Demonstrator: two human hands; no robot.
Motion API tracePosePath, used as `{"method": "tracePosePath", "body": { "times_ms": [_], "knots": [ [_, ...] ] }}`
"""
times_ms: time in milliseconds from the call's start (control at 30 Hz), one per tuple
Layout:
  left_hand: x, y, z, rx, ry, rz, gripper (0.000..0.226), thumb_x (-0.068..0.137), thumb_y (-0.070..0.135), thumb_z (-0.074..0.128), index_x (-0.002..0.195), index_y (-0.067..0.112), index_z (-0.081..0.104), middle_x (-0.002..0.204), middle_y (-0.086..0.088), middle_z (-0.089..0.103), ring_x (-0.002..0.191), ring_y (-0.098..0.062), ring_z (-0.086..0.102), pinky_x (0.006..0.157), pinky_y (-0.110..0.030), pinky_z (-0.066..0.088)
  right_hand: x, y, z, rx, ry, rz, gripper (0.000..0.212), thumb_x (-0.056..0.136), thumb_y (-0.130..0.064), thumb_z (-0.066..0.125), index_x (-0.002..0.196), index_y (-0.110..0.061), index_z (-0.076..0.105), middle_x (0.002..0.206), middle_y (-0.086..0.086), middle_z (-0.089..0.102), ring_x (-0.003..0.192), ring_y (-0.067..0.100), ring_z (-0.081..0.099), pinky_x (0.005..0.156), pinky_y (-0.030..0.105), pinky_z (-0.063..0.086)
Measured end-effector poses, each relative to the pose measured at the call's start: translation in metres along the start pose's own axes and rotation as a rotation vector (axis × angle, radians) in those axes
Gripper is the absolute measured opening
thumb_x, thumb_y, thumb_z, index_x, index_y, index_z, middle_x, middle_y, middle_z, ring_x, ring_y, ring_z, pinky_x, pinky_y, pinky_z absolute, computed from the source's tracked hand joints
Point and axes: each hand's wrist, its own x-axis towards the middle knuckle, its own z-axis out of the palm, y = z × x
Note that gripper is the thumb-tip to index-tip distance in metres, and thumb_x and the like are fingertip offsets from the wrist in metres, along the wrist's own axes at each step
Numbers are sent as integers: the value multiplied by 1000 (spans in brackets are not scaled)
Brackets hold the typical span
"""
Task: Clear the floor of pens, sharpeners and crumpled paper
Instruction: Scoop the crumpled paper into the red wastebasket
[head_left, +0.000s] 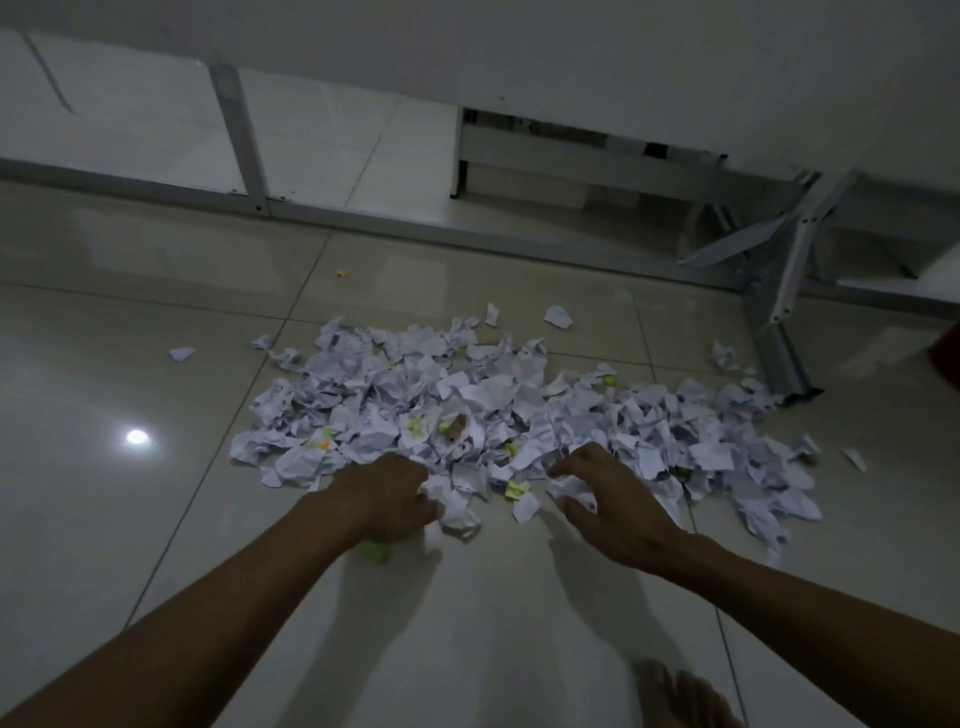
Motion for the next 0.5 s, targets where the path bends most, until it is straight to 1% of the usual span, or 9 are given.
{"method": "tracePosePath", "body": {
  "times_ms": [67, 133, 200, 233, 300, 367, 433, 500],
  "knots": [
    [-2, 7, -12, -34, 20, 3, 58, 93, 56, 43, 141, 24, 39, 148, -5, 39, 134, -24, 38, 105, -36, 37, 4, 15, 1, 23, 3, -29, 28, 91, -27, 60, 118, -20, 61, 110, -7, 48, 98, 10, 49, 79, 21, 38],
    [-1, 7, -20, -105, 103, 35, 52, 94, 51, 46, 137, 22, 46, 139, -6, 48, 125, -22, 47, 97, -33, 42, 15, 25, 1, 38, 13, -57, 28, 89, -29, 60, 115, -21, 63, 107, -6, 49, 96, 10, 51, 77, 18, 40],
    [-2, 1, -26, -154, 170, 31, 47, 93, 51, 48, 130, 22, 53, 129, -4, 56, 113, -18, 54, 90, -30, 46, 31, 29, 1, 75, 31, -99, 26, 86, -29, 61, 111, -20, 64, 103, -6, 49, 91, 8, 49, 73, 12, 38],
    [-4, -2, -29, -158, 188, 19, 46, 93, 51, 49, 127, 22, 54, 126, -2, 58, 110, -17, 56, 89, -30, 47, 39, 28, 2, 96, 33, -121, 26, 85, -28, 62, 110, -19, 64, 101, -6, 49, 90, 7, 48, 71, 11, 37],
    [-7, -12, -37, -127, 217, -27, 43, 93, 49, 50, 125, 22, 56, 124, -1, 58, 112, -16, 54, 90, -28, 44, 56, 23, 3, 118, 29, -167, 29, 84, -31, 65, 110, -20, 64, 100, -6, 47, 88, 6, 45, 69, 15, 38],
    [-13, -20, -50, -93, 254, -78, 41, 94, 44, 52, 126, 19, 56, 125, -2, 57, 115, -18, 52, 89, -25, 39, 73, 14, 4, 119, 14, -217, 36, 81, -39, 66, 111, -20, 63, 98, -6, 44, 88, 6, 41, 68, 20, 39],
    [-17, -28, -64, -102, 322, -130, 41, 93, 41, 54, 124, 14, 58, 125, -6, 59, 114, -20, 54, 84, -21, 36, 91, 3, 2, 104, -42, -270, 45, 79, -47, 65, 114, -20, 61, 98, -5, 41, 90, 11, 42, 67, 26, 42],
    [-21, -31, -77, -115, 364, -193, 40, 93, 38, 56, 124, 12, 59, 124, -9, 61, 112, -23, 56, 81, -22, 35, 107, -12, -3, 56, -120, -338, 53, 77, -54, 62, 118, -21, 58, 103, -3, 41, 96, 17, 44, 69, 32, 46]
  ]
}}
